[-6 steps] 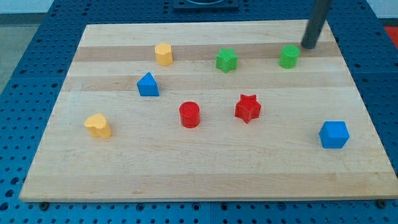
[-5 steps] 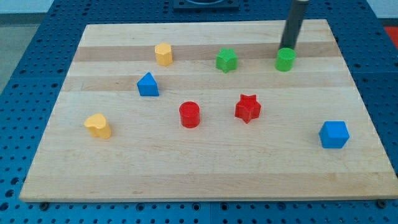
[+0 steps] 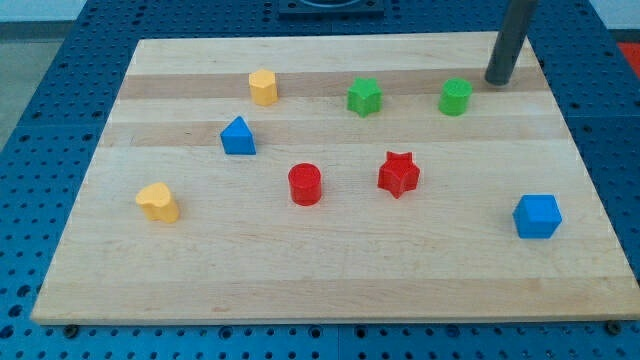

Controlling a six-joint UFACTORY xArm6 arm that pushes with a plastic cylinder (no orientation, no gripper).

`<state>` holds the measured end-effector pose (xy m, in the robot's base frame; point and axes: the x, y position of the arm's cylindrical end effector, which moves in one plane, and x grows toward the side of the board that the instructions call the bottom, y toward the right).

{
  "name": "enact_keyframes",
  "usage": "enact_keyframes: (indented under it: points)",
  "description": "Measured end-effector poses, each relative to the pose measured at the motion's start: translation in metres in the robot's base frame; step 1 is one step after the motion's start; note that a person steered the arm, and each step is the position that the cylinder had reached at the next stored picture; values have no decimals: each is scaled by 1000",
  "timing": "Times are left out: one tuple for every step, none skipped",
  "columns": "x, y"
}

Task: Place the green circle to the bottom right of the green star

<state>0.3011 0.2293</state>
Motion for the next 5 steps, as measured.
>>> enact_keyframes:
  points:
    - [13,0]
    - [27,-3]
    - [27,-63]
    - [27,-117]
    - [25,-107]
